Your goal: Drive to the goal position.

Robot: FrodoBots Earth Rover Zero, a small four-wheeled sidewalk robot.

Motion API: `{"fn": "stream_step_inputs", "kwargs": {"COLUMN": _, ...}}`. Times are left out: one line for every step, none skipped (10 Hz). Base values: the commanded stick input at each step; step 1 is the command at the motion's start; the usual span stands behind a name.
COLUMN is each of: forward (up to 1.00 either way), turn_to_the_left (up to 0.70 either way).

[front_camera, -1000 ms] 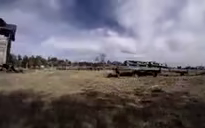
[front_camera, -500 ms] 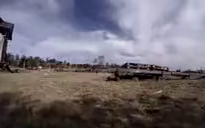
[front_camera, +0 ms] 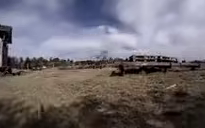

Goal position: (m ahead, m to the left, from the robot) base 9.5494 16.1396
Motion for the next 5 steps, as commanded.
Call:
{"fn": "stream_step_inputs", "kwargs": {"forward": 0.70, "turn_to_the_left": 0.00}}
{"fn": "stream_step_inputs", "kwargs": {"forward": 0.70, "turn_to_the_left": 0.00}}
{"fn": "stream_step_inputs", "kwargs": {"forward": 0.70, "turn_to_the_left": 0.00}}
{"fn": "stream_step_inputs", "kwargs": {"forward": 0.70, "turn_to_the_left": 0.00}}
{"fn": "stream_step_inputs", "kwargs": {"forward": 0.70, "turn_to_the_left": 0.00}}
